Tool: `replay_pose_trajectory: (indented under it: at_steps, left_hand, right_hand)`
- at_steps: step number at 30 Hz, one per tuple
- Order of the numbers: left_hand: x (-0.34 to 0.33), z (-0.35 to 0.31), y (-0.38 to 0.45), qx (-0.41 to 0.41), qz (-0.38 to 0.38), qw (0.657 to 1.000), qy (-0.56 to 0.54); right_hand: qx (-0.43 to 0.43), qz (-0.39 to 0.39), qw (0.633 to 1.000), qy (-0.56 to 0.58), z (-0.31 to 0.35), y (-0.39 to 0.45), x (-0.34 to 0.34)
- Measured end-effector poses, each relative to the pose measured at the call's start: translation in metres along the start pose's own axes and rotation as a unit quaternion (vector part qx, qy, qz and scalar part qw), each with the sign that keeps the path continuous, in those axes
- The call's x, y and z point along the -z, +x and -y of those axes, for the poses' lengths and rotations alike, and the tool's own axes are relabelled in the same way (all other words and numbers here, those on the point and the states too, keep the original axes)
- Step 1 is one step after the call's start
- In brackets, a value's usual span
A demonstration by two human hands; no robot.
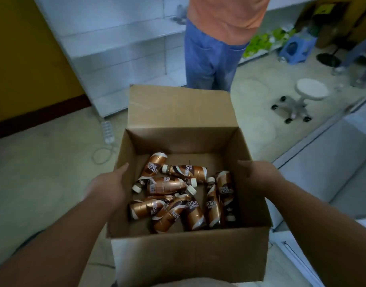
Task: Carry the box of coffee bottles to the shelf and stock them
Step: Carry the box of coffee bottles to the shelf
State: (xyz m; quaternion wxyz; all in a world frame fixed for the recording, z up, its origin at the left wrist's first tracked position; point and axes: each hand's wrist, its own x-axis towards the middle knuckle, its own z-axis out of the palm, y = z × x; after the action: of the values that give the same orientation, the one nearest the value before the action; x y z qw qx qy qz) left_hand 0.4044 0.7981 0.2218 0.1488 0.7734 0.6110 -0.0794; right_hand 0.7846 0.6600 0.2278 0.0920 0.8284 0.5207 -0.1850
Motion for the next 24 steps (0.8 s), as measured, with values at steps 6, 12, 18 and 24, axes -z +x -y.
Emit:
replay_pose_trajectory:
  at_steps: [6,12,18,24]
  left_hand:
    - [0.041,-0.065,0.141,-0.144,0.010,0.988,0.051]
    - [0.056,-0.160,0.227,-0.233,0.021,0.966,0.107]
    - [0.046,-0.273,0.294,-0.308,0.062,0.939,0.141]
    - [0.054,-0.387,0.352,-0.339,0.078,0.924,0.157]
  right_hand:
    - [-0.141,-0.045,0.987,0.068,-0.021,0.033,0.020]
    - [-0.238,-0.047,0.964,0.112,-0.069,0.055,0.026]
    - [-0.311,-0.036,0.936,0.162,-0.135,0.087,0.015]
    - [-0.355,-0.033,0.915,0.187,-0.211,0.138,0.047]
